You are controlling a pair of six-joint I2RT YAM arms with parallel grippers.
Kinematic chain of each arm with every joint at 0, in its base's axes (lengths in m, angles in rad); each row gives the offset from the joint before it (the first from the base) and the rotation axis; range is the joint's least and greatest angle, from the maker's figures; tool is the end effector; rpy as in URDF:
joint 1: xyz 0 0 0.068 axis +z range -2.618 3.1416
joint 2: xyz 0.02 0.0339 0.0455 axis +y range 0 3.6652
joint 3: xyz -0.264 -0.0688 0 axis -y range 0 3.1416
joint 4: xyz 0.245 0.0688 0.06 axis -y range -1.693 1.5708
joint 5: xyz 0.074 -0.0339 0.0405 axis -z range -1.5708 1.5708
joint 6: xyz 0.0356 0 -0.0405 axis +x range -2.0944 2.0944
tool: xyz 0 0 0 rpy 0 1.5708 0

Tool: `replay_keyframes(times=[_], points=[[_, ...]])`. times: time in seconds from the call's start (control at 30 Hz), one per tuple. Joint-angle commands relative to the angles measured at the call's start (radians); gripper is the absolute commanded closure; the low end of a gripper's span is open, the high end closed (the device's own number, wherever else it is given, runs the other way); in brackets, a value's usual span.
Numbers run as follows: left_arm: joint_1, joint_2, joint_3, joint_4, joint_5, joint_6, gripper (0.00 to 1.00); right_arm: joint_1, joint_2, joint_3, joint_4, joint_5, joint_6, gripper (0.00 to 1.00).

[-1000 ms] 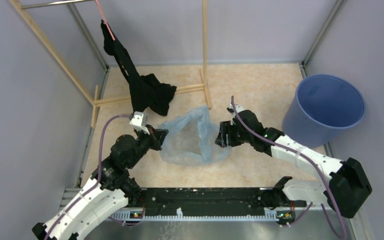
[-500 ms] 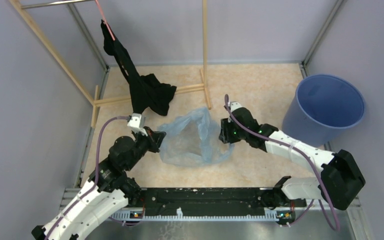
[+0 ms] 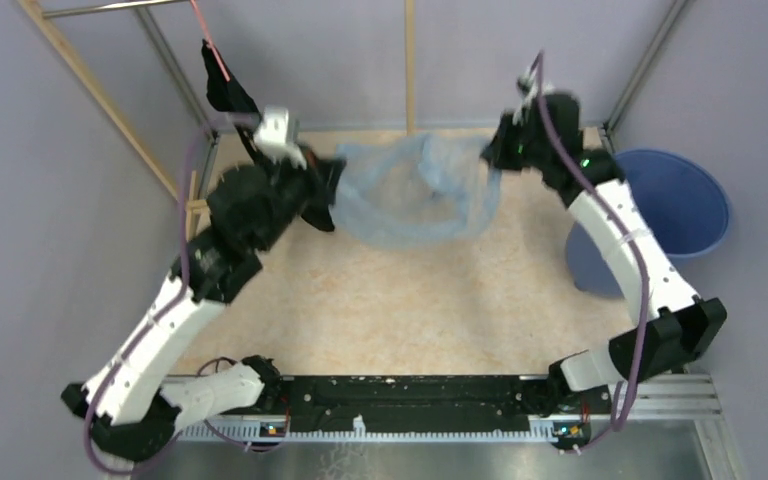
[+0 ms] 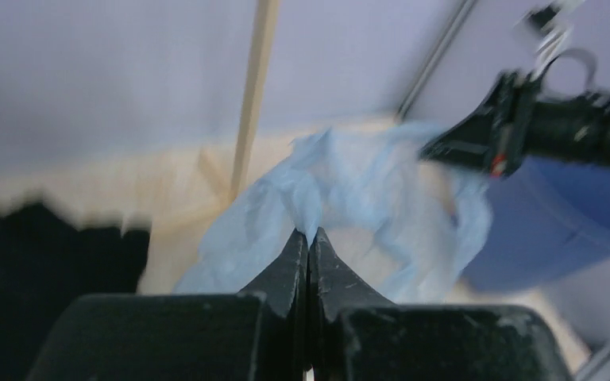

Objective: Put the trash bags into the trash bin

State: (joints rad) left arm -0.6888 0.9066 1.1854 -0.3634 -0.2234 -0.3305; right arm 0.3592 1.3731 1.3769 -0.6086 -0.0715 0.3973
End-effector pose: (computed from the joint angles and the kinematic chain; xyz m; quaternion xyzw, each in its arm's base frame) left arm 0.1475 -0.1113 0.4373 0.0562 0.7335 -0.2564 0.6270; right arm 0.2828 0.1089 0.3710 0.0003 0.8852 0.2008 0.4196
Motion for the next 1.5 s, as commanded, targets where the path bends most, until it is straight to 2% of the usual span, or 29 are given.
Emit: replay_keyframes(times=[0.0, 0.03, 0.07, 0.1, 0.17, 0.23, 0.27, 0.33, 0.4, 0.47, 0.53, 0.63, 0.73, 0.83, 0.93, 1.0, 1.07, 1.17, 1.23, 1.27, 1.33, 1.4, 1.47], points=[[0.000, 0.228, 0.581, 0.099, 0.189, 0.170, 1.00, -0.001, 0.020, 0.723, -0.200, -0.081, -0.099, 1.00], [0.000, 0.246, 0.651, 0.123, 0.255, 0.169, 1.00, -0.002, -0.010, 0.803, -0.186, -0.110, -0.100, 1.00], [0.000, 0.240, 0.666, 0.177, 0.341, 0.162, 1.00, -0.001, -0.065, 0.798, -0.116, -0.144, -0.095, 1.00], [0.000, 0.213, 0.601, 0.246, 0.391, 0.155, 1.00, -0.002, -0.149, 0.719, -0.006, -0.182, -0.084, 1.00], [-0.001, 0.127, 0.391, 0.388, 0.423, 0.130, 1.00, -0.002, -0.335, 0.419, 0.273, -0.215, -0.045, 1.00], [0.000, 0.039, 0.129, 0.459, 0.322, 0.102, 1.00, -0.002, -0.494, 0.070, 0.488, -0.165, 0.015, 1.00], [0.000, 0.007, 0.002, 0.419, 0.220, 0.074, 1.00, -0.002, -0.551, -0.084, 0.560, -0.140, 0.050, 1.00], [0.000, -0.038, -0.225, 0.299, 0.038, -0.020, 1.00, -0.002, -0.605, -0.367, 0.601, -0.160, 0.107, 1.00], [0.000, -0.089, -0.420, 0.167, -0.046, -0.188, 1.00, 0.000, -0.619, -0.676, 0.634, -0.255, 0.117, 1.00], [0.000, -0.184, -0.581, 0.134, 0.036, -0.312, 1.00, 0.006, -0.677, -0.886, 0.673, -0.316, 0.165, 1.00], [0.000, -0.325, -0.699, 0.162, 0.123, -0.394, 1.00, 0.017, -0.786, -0.987, 0.635, -0.304, 0.219, 1.00], [0.000, -0.504, -0.767, 0.213, 0.131, -0.426, 1.00, 0.025, -0.892, -0.954, 0.524, -0.250, 0.195, 1.00], [0.000, -0.516, -0.671, 0.213, 0.092, -0.369, 1.00, 0.026, -0.806, -0.767, 0.426, -0.186, 0.094, 1.00], [0.000, -0.361, -0.418, 0.205, 0.128, -0.237, 1.00, 0.025, -0.632, -0.499, 0.365, -0.205, 0.011, 1.00], [0.000, -0.188, -0.052, 0.182, 0.252, -0.083, 1.00, 0.026, -0.504, -0.202, 0.283, -0.225, -0.051, 1.00], [0.000, -0.118, 0.125, 0.167, 0.329, -0.043, 1.00, 0.027, -0.482, -0.046, 0.279, -0.231, -0.053, 1.00], [0.000, -0.104, 0.200, 0.210, 0.401, -0.010, 1.00, 0.027, -0.506, 0.021, 0.327, -0.251, -0.033, 1.00], [0.000, -0.189, 0.077, 0.329, 0.398, 0.006, 1.00, 0.026, -0.590, -0.073, 0.458, -0.256, 0.015, 1.00], [0.000, -0.248, -0.098, 0.377, 0.254, -0.021, 1.00, 0.027, -0.623, -0.241, 0.500, -0.234, 0.036, 1.00], [0.000, -0.264, -0.179, 0.320, 0.130, -0.051, 1.00, 0.027, -0.618, -0.315, 0.486, -0.223, 0.041, 1.00], [0.000, -0.257, -0.321, 0.195, 0.003, -0.105, 1.00, 0.027, -0.579, -0.483, 0.457, -0.236, 0.056, 1.00], [0.000, -0.241, -0.444, 0.086, 0.009, -0.179, 1.00, 0.027, -0.549, -0.672, 0.484, -0.311, 0.103, 1.00], [0.000, -0.279, -0.544, 0.042, 0.091, -0.233, 1.00, 0.028, -0.569, -0.839, 0.582, -0.393, 0.233, 1.00]])
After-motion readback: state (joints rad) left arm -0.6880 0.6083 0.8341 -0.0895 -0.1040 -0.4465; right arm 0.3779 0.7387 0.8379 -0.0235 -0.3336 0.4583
